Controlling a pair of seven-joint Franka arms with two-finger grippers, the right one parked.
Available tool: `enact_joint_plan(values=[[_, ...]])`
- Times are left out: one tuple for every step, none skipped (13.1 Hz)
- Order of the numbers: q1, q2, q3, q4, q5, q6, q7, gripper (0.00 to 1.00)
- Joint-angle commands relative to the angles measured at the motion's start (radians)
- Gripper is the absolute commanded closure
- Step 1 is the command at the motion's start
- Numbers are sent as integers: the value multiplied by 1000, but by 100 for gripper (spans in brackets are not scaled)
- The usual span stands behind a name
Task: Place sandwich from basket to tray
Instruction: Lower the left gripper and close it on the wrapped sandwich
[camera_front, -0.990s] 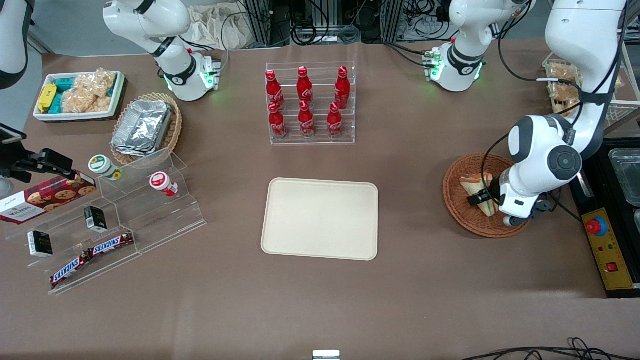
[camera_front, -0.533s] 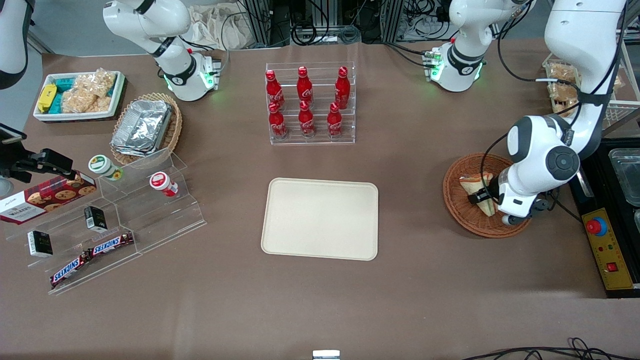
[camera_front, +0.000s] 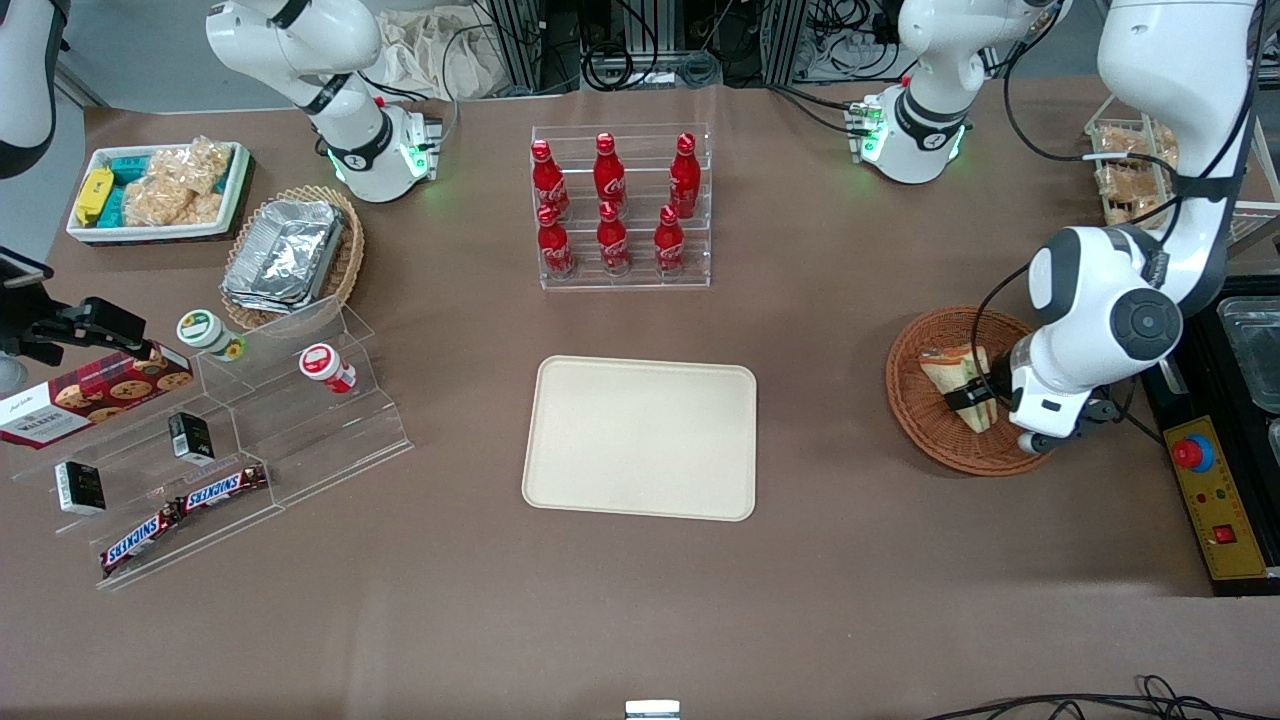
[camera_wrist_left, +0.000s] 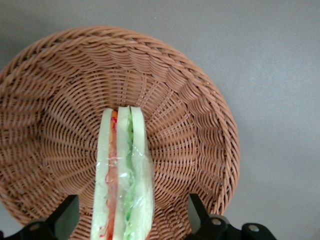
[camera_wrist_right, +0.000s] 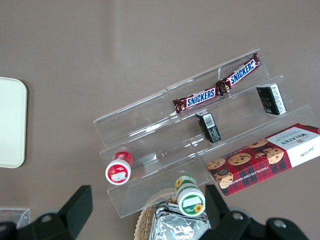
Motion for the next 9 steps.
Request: enact_joint_plan(values=[[36, 4, -10, -28, 13, -10, 1, 4], [37, 12, -10, -43, 13, -2, 0, 6], [39, 13, -10, -60, 13, 23, -6, 6], [39, 13, -8, -69, 13, 56, -14, 6], [39, 23, -8, -73, 12, 68, -26, 7], [39, 32, -8, -71, 13, 70, -43, 15], [39, 33, -8, -73, 13, 74, -51, 28], [39, 33, -8, -73, 13, 74, -61, 50], [37, 29, -10, -70, 13, 74, -71, 72]])
